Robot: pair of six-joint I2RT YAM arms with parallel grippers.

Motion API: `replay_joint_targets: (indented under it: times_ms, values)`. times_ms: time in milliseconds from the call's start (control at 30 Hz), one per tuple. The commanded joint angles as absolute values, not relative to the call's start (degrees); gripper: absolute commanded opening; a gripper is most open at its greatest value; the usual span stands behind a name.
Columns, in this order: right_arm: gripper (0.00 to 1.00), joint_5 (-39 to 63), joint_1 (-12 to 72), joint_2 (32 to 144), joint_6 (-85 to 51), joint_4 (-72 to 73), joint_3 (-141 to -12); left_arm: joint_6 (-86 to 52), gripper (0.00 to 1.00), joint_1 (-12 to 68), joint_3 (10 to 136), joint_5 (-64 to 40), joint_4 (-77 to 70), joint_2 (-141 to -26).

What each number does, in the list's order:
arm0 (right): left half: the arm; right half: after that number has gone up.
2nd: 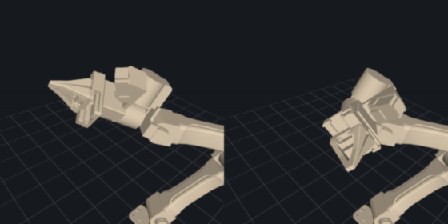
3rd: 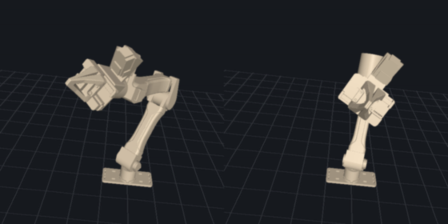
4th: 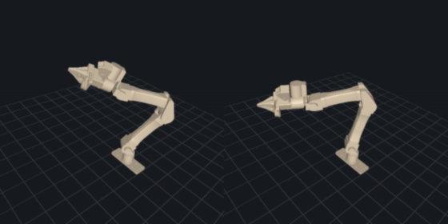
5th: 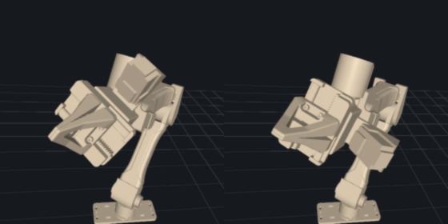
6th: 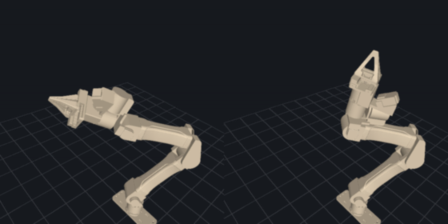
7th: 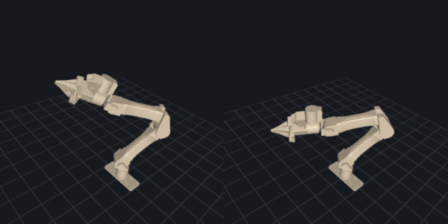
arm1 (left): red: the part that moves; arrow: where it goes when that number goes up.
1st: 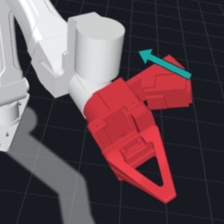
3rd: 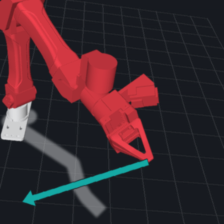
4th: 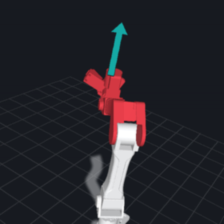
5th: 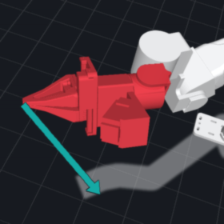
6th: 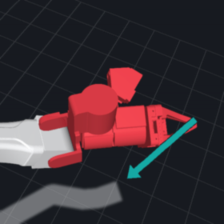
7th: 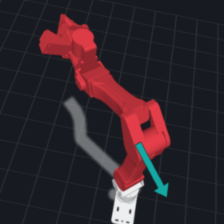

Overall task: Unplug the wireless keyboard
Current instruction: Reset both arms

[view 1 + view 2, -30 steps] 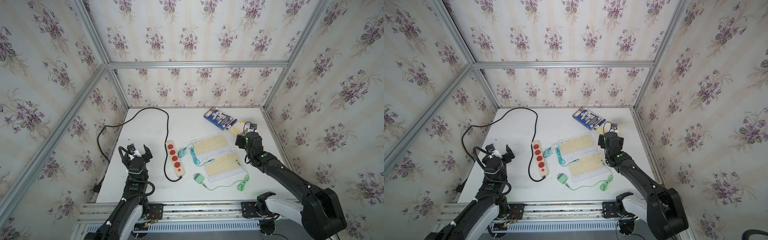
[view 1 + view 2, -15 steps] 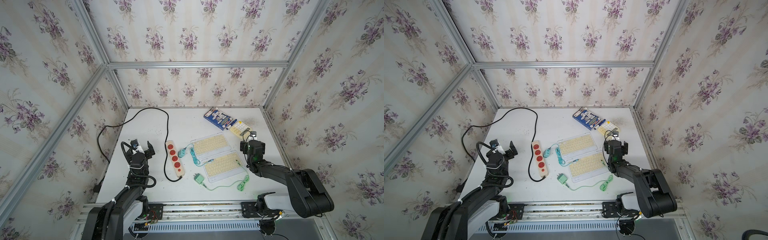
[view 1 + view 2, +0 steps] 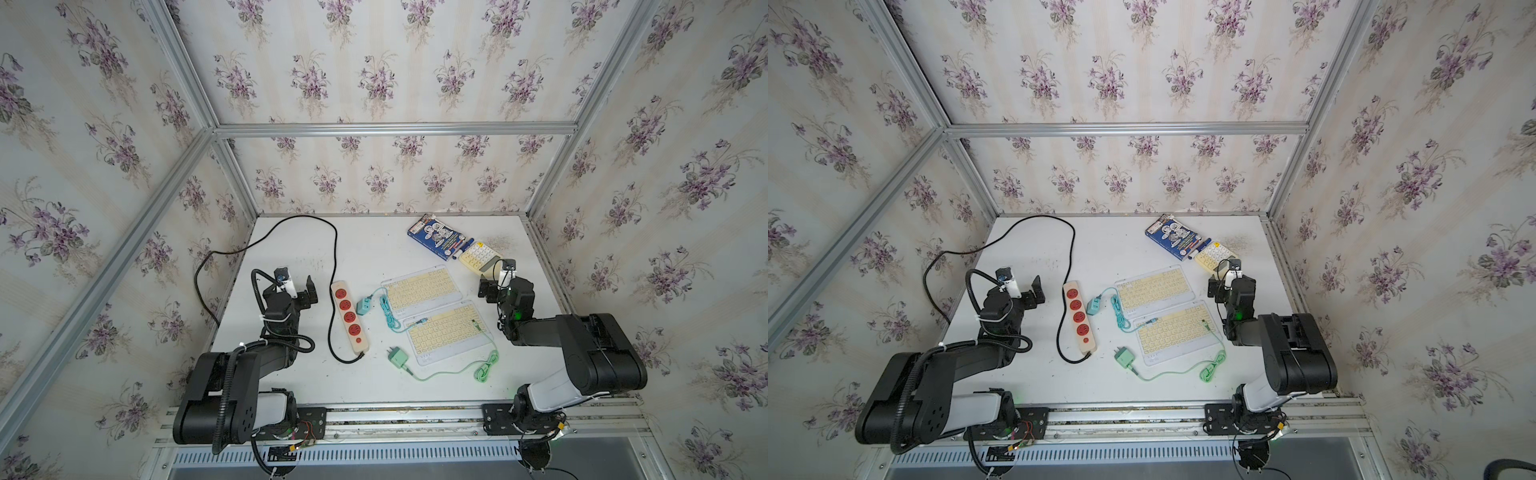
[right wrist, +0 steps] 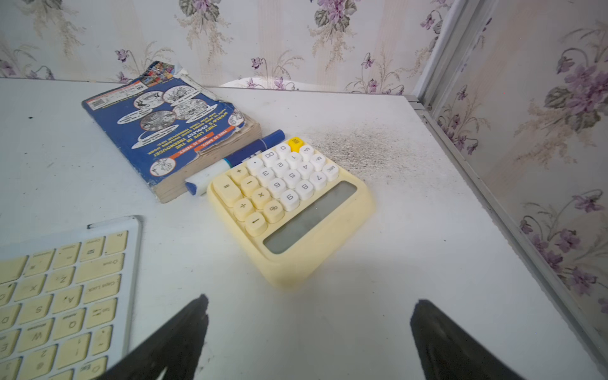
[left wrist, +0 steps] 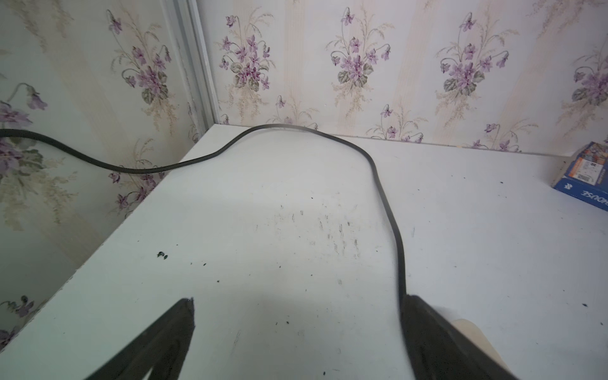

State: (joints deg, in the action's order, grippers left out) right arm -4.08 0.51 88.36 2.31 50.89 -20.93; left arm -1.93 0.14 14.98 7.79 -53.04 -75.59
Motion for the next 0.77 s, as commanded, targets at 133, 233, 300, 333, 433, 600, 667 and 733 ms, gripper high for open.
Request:
replay_joint_targets:
  times_ms: [133,233,300,333,433,600,667,733]
  values:
    - [1.0,-1.22,0.55,88.51,1.49,52.87,-21.62,0.08,1.0,1.01,16.17,5.62,-53.34,-75.57]
    - [1.0,-0.22,0.6,88.55,1.88,52.52,-21.9,0.42,1.0,1.08,16.26,5.19,-53.09,-75.59]
    - [1.0,3.43,0.6,88.59,3.48,50.54,-22.74,0.44,1.0,1.12,16.33,5.11,-53.08,-75.67]
    - [1.0,3.83,0.62,88.43,3.6,50.77,-22.29,0.54,1.0,1.08,16.41,4.88,-53.0,-75.67]
    - [1.0,4.99,0.58,88.53,4.05,50.96,-22.25,0.54,1.0,1.11,16.44,4.83,-52.95,-75.63]
    - [1.0,4.83,0.7,88.75,4.22,50.58,-22.5,0.5,1.0,1.12,16.44,4.83,-52.91,-75.67]
    - [1.0,4.7,0.7,88.78,3.97,50.54,-22.71,0.54,1.0,1.05,16.41,4.83,-52.91,-75.67]
    - [1.0,4.39,0.77,88.46,4.13,51.14,-22.17,0.51,1.0,1.06,16.44,4.83,-52.91,-75.67]
